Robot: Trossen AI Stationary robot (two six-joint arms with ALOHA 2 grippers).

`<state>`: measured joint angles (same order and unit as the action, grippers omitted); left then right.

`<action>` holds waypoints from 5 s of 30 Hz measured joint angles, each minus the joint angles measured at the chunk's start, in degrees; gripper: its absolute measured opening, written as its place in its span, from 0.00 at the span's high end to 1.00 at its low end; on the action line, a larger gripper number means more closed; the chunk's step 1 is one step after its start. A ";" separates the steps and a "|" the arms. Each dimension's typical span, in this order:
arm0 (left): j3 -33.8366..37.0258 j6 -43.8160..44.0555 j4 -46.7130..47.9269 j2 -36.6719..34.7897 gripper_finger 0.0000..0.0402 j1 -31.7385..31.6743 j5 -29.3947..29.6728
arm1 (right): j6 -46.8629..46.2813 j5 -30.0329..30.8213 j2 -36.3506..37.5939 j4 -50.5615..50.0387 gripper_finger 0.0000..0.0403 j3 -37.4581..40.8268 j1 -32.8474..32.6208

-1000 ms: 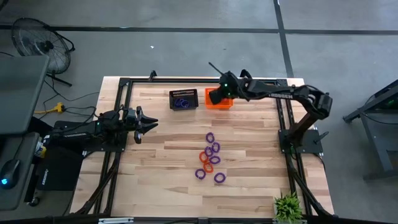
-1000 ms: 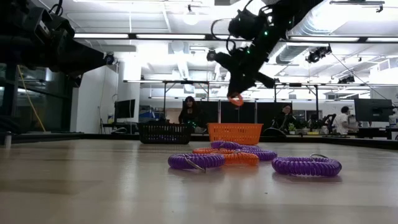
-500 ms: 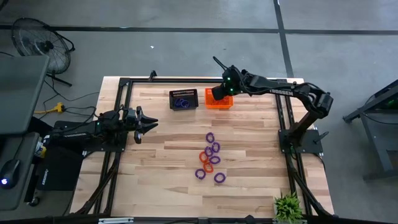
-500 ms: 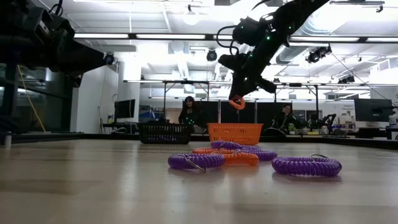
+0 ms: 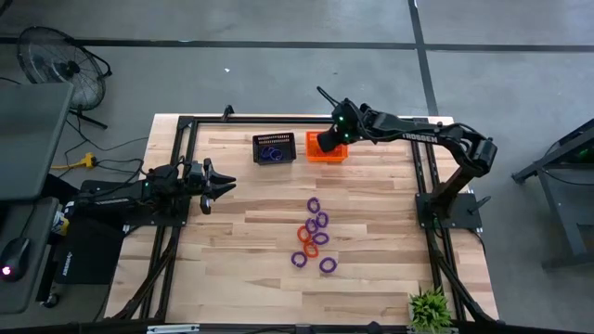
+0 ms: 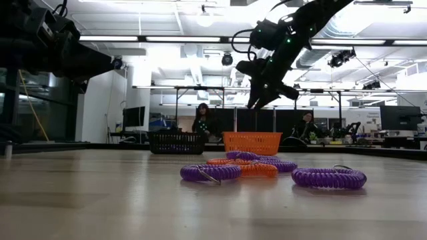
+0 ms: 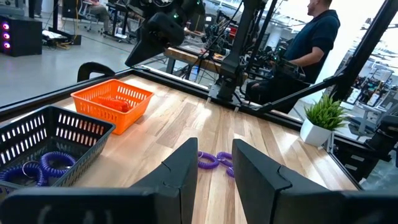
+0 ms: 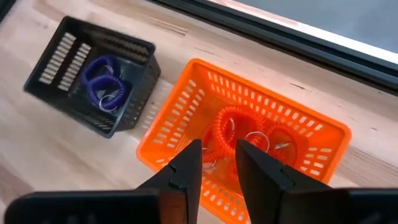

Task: Sort spring keychains
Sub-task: Put the purple spring keychain into the black bin

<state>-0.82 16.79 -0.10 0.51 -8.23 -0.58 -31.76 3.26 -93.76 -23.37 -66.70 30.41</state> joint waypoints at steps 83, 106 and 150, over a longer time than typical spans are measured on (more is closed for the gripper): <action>0.00 0.00 0.01 0.00 0.75 0.00 0.00 | -10.93 -8.61 -19.84 4.77 0.53 -0.26 -27.21; 0.00 0.01 0.00 -0.01 0.75 0.00 0.00 | 13.72 7.95 -21.31 2.74 0.66 -0.08 -32.96; 0.00 -0.01 0.00 0.01 0.75 0.00 0.02 | 9.52 -2.05 -13.99 18.02 0.95 -11.49 -24.02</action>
<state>-0.82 16.78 -0.10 0.51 -8.23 -0.56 -22.24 1.21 -107.74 -5.35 -78.19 6.40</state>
